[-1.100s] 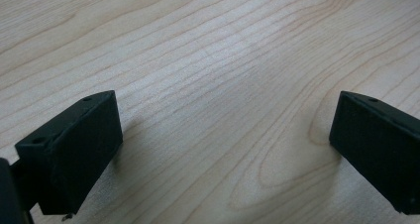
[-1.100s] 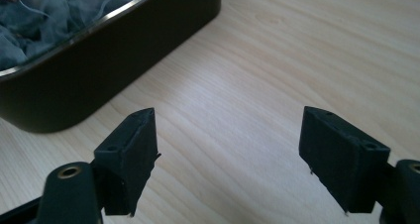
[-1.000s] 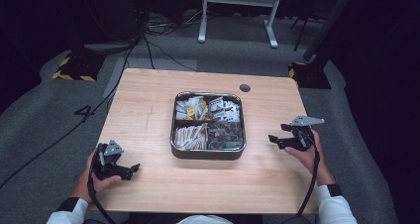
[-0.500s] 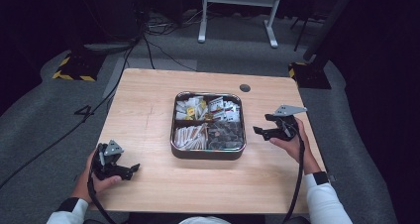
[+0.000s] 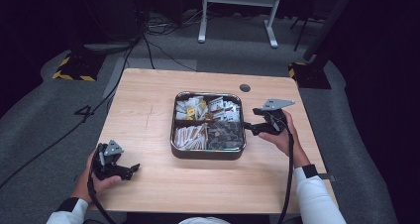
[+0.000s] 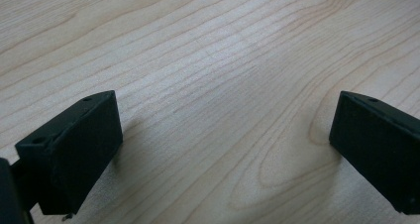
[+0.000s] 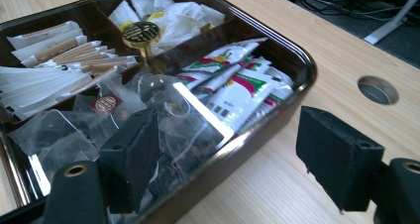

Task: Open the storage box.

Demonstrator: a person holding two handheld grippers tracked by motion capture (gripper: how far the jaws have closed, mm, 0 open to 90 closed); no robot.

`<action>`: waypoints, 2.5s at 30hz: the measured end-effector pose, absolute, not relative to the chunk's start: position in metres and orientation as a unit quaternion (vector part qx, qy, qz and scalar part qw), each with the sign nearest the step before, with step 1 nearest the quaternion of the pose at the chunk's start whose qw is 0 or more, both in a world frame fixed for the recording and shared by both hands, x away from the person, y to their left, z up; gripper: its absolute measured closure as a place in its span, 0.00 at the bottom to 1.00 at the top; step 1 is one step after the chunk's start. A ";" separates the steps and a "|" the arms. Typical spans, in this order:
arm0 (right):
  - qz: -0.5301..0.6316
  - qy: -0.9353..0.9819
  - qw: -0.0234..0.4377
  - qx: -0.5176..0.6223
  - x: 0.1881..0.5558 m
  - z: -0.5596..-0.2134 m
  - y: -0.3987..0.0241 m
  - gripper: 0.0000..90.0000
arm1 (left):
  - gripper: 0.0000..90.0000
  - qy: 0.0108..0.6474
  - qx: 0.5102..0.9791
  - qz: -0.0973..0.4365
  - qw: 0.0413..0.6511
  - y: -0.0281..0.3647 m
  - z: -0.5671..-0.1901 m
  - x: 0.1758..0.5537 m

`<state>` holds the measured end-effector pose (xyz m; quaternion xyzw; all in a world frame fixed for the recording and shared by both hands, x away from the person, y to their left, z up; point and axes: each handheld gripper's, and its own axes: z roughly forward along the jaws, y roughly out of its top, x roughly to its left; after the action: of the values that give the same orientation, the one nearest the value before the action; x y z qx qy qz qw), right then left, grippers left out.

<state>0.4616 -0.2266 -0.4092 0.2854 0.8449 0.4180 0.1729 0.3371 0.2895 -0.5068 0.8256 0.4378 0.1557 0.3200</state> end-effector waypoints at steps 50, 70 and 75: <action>0.388 0.882 0.112 0.244 0.499 -0.441 -0.098 0.48 | 0.00 0.439 0.825 0.155 0.320 0.290 -0.507 0.336; 0.388 0.878 0.124 0.252 0.497 -0.439 -0.099 0.65 | 0.00 0.437 0.826 0.154 0.320 0.290 -0.507 0.336; 0.389 0.878 0.127 0.249 0.496 -0.437 -0.099 0.65 | 0.00 0.437 0.827 0.154 0.320 0.290 -0.507 0.336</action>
<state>0.4957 -0.0994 -0.4367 0.2491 0.8780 0.3886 0.1265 0.3365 0.2904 -0.5068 0.8265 0.4367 0.1539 0.3201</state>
